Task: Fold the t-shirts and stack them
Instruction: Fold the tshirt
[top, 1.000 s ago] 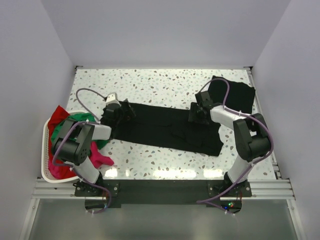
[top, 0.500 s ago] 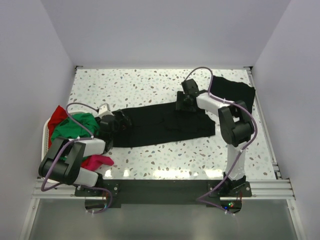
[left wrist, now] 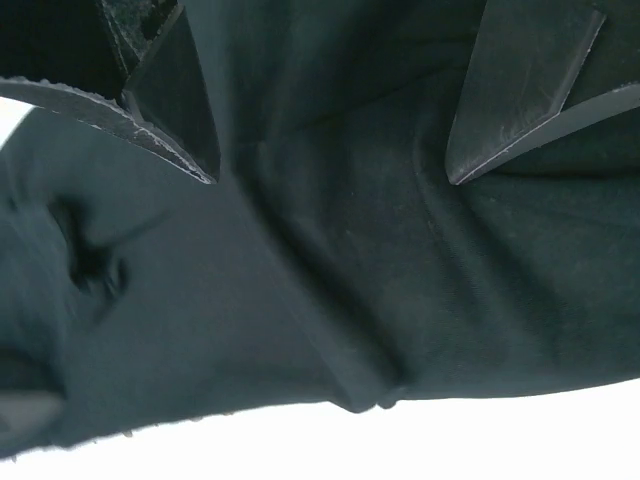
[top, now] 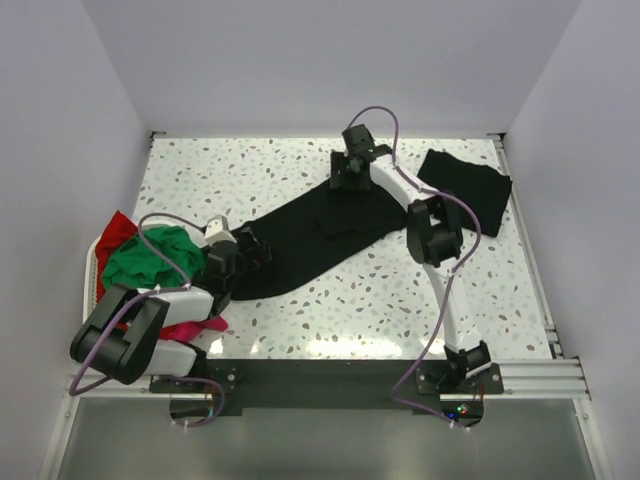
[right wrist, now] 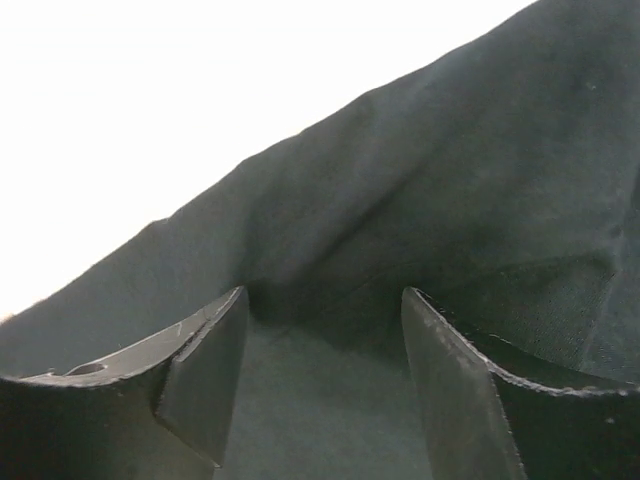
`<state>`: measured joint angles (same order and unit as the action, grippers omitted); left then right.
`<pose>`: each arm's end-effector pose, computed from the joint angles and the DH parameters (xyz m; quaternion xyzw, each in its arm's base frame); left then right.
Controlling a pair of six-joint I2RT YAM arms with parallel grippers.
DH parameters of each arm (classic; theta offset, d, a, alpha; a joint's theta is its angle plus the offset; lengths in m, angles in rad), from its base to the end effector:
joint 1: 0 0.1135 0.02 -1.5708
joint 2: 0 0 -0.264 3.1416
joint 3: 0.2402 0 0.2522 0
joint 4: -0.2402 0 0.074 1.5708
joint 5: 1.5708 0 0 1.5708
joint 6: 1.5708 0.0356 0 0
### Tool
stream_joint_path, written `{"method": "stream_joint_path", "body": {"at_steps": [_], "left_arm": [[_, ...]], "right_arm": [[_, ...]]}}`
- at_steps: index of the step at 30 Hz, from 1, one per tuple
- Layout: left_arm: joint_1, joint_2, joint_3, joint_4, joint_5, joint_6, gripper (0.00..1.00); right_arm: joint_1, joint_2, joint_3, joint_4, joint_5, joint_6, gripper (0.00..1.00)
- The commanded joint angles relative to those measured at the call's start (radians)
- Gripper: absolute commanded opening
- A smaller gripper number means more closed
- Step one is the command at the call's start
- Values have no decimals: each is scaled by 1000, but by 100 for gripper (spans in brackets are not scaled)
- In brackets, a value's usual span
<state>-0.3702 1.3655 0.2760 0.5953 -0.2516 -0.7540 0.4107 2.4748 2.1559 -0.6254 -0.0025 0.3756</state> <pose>0.2160 -0.0743 0.1311 -0.2256 0.8239 -0.1799 0.4878 0.4979 0.2169 0.1682 -0.0171 0.9512 0.1191 0.2842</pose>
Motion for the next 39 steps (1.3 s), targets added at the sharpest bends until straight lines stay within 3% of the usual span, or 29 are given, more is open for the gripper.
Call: {"method": "stream_joint_path", "body": {"at_steps": [1,11,22,29,39], "left_arm": [[-68,-11,-34,-84,2,-59,100],[-254,-112,-69,-176,2,-156,100],[-423,-370,-60,-405,-21,-151,100],[-429,-477,-17,-557,-90,-93,100],[-431,-348,-17,-450,-78,-41,100]], "right_arm": [[-26,142,129,-157,-54,-32,67],[-110,222,295,-125,-134,-70,73],[-122,174,285,-13,-254,-76,77],[-116,14,133,49,-295,-76,77],[-90,-338,-338,251,-257,-50,77]]}}
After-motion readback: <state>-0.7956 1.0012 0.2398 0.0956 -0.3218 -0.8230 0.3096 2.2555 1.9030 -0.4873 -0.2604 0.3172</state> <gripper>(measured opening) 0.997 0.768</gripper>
